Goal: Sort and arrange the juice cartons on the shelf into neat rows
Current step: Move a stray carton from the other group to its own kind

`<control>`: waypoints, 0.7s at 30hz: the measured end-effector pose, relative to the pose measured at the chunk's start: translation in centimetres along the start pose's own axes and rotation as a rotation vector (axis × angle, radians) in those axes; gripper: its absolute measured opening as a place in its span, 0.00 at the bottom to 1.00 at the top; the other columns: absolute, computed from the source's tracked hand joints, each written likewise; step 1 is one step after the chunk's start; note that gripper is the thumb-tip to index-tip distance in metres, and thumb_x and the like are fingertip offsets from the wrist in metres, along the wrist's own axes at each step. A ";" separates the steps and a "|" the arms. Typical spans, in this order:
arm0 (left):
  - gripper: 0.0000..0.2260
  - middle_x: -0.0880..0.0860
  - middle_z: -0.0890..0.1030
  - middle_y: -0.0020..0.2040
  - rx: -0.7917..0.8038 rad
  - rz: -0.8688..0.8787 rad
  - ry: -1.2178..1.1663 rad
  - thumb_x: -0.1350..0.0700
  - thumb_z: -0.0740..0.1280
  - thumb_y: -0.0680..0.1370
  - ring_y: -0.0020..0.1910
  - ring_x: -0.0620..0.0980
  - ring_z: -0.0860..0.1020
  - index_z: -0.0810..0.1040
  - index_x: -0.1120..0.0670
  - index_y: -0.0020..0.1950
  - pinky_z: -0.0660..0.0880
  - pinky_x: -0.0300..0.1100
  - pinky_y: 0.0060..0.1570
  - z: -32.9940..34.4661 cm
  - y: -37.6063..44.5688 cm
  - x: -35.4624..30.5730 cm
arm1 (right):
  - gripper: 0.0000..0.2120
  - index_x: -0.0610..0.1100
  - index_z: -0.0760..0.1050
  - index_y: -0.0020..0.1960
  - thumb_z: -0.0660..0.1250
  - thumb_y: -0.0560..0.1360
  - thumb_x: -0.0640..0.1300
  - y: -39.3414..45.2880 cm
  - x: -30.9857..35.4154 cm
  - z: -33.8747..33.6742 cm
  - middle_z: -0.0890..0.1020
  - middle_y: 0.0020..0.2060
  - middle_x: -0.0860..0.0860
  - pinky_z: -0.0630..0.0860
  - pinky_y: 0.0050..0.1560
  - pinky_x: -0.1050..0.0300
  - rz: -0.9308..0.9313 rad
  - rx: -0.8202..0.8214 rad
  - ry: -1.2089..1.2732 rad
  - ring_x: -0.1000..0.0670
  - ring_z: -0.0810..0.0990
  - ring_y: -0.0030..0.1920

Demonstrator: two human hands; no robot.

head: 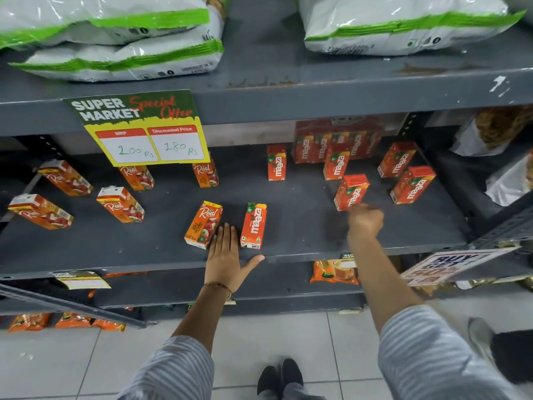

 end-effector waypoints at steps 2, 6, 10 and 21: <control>0.52 0.61 0.64 0.73 -0.001 0.002 -0.001 0.23 0.38 0.65 0.72 0.58 0.62 0.60 0.62 0.72 0.52 0.48 0.68 -0.1 0.0 0.1 | 0.16 0.33 0.76 0.56 0.65 0.74 0.43 -3.5 -0.6 2.2 0.80 0.57 0.37 0.74 0.57 0.50 -0.100 0.128 -0.165 0.37 0.78 0.59; 0.53 0.62 0.63 0.73 0.009 0.013 0.001 0.23 0.37 0.65 0.73 0.58 0.61 0.59 0.63 0.72 0.50 0.48 0.68 -0.2 0.0 0.1 | 0.26 0.37 0.79 0.55 0.66 0.72 0.59 -9.3 -2.2 7.3 0.80 0.57 0.39 0.73 0.59 0.51 -0.305 0.436 -0.421 0.39 0.76 0.60; 0.51 0.63 0.66 0.71 0.020 0.012 0.007 0.24 0.36 0.67 0.71 0.59 0.64 0.62 0.65 0.71 0.54 0.50 0.68 -0.2 0.0 0.0 | 0.35 0.37 0.73 0.63 0.63 0.70 0.65 -12.4 -3.2 9.8 0.69 0.65 0.41 0.69 0.64 0.47 -0.421 0.455 -0.604 0.40 0.65 0.67; 0.49 0.63 0.70 0.69 0.015 -0.004 0.003 0.25 0.39 0.69 0.68 0.59 0.68 0.66 0.63 0.69 0.61 0.52 0.67 -0.2 0.1 0.2 | 0.25 0.38 0.65 0.59 0.71 0.68 0.46 -13.0 -2.0 9.5 0.77 0.57 0.40 0.75 0.53 0.50 -0.546 0.434 -0.570 0.38 0.77 0.58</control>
Point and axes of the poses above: each hand's wrist, its own y-axis towards the middle knuckle, its own z-axis out of the palm, x = y × z, the point moved 1 cm from there along y, towards the middle knuckle
